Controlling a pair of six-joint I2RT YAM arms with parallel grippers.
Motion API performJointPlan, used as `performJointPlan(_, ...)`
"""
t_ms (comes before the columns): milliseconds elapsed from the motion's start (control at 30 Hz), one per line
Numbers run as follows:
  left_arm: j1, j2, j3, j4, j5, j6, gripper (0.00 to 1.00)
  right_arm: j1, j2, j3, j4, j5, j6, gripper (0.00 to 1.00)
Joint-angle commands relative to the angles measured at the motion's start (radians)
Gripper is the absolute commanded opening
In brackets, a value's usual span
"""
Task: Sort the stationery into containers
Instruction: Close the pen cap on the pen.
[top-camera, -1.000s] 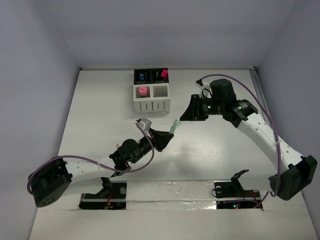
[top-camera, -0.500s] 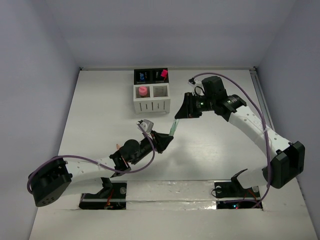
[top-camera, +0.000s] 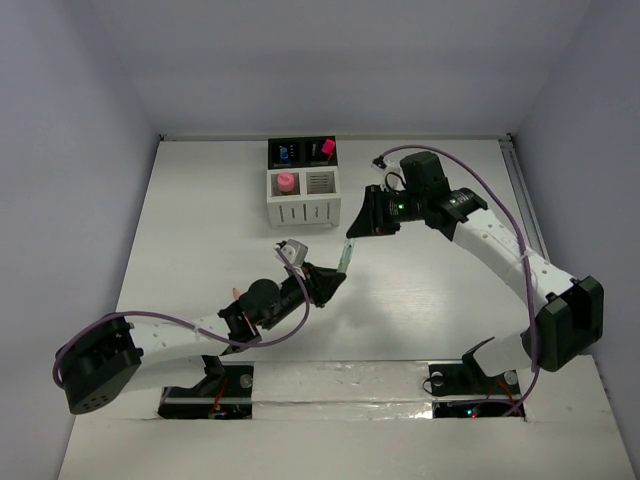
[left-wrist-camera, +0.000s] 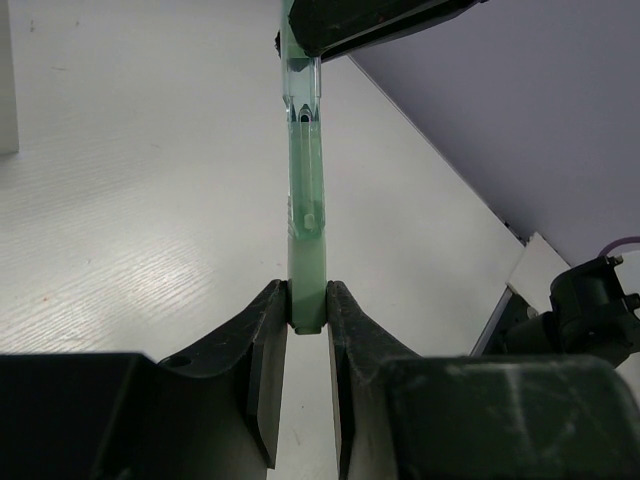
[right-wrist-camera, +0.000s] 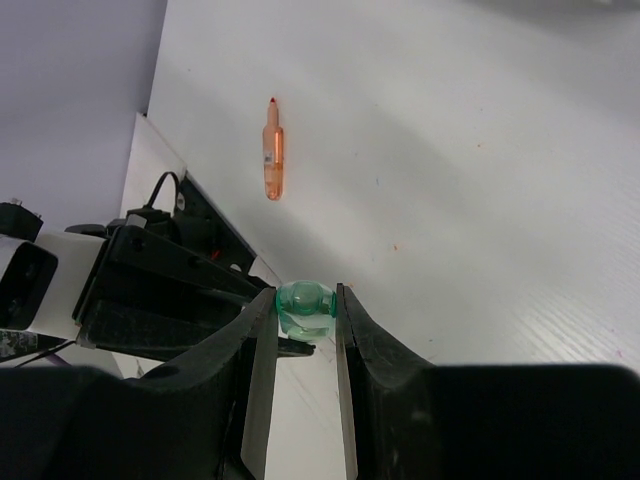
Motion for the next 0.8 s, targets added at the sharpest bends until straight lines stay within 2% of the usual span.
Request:
performJointPlan(0,-0.015,-0.048,0.044,0.055,-0.009,0.008,0.00,-0.011,-0.012,-0.001,0.080,0.007,-0.031,0.00)
performJointPlan(200,-0.015,-0.064,0.067,0.042,-0.057,0.008,0.00,0.017,-0.033,-0.077,0.109,0.000,-0.011,0.00)
performJointPlan(533,-0.015,-0.067,0.094,0.037,-0.048,0.036,0.00,0.057,-0.018,-0.137,0.126,-0.025,-0.010,0.00)
performJointPlan(767,-0.015,-0.082,0.122,0.011,-0.068,0.059,0.00,0.130,-0.030,-0.185,0.131,-0.005,0.006,0.00)
